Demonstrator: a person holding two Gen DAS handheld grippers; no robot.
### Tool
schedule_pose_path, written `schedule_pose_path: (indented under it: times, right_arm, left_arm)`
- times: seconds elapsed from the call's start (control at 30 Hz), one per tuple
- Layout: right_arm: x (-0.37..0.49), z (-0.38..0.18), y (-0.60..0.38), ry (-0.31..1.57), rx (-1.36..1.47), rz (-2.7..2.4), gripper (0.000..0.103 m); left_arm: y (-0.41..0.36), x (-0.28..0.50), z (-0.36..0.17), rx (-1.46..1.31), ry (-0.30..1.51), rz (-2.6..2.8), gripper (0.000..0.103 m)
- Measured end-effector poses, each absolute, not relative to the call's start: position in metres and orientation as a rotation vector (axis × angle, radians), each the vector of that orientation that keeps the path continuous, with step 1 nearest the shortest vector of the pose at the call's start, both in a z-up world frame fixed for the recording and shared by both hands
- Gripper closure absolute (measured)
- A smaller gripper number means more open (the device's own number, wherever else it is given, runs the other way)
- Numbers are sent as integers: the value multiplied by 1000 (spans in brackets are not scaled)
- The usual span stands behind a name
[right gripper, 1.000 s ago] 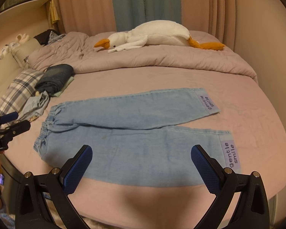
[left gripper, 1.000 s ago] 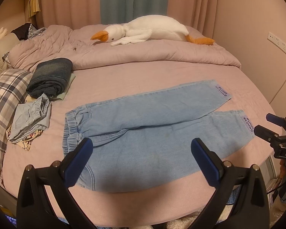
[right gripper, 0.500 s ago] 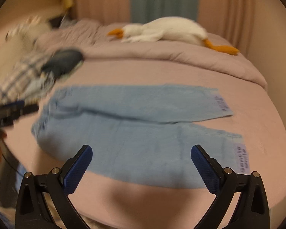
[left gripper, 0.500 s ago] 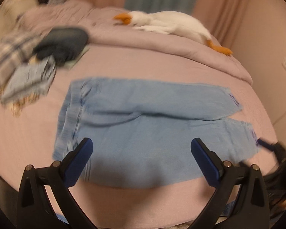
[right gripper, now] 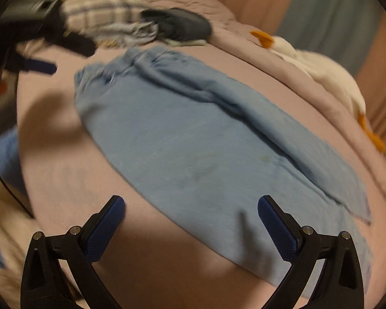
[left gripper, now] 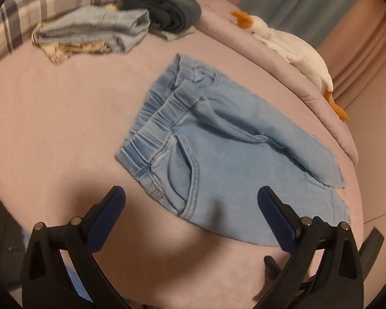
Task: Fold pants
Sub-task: 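Grasp the elastic waistband of the jeans with the left gripper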
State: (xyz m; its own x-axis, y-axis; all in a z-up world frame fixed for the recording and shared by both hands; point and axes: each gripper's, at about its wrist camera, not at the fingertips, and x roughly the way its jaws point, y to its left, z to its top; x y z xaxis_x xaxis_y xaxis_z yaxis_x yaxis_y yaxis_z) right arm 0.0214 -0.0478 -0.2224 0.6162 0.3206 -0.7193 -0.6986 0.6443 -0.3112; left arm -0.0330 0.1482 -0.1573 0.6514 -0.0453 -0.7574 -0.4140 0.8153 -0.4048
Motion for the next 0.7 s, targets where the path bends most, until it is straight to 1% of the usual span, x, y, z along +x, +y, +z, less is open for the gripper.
schedule_pose_path:
  times: [0.1,0.2,0.3,0.4,0.47,0.5,0.53,0.57,0.6,0.63,0.67,0.7]
  right_arm:
    - [19,-228,-43,607,-654,636,1]
    - [29,-225,-38,605,-634,632,1]
    - [39,-226,-25,601,-630,612,1]
    - [47,-228,-11,605,-618,601,1]
    - [49,-228,-6,599,-617,594,2]
    - [49,-228,-4,593,-620,591,5]
    - [48,-227,-1,586,-623,602,18]
    - [49,-227,1,587,-627,614,32]
    - [47,-227,4,583,-638,623,39]
    - [46,-227,7,577,-652,624,51]
    - [43,-227,10,571,-673,637,67]
    - [41,-227,13,570,-689,653,74]
  left_arm:
    - [155,-20,-171,-634,866,227,1]
    - [159,-3,-185,-652,893,220,1]
    - [157,12,-183,-585,889,232,1]
    - [163,22,-185,-583,882,237,2]
    - [170,22,-183,-604,868,256,9]
    - [174,21,-182,-610,864,276,21]
    - [177,19,-182,-612,860,286,37]
    - [182,18,-181,-617,862,299,47]
    - [187,16,-181,-624,865,306,60]
    - [194,14,-182,-658,860,284,62]
    - [196,12,-182,-680,855,269,63]
    - [198,10,-182,-688,855,261,65]
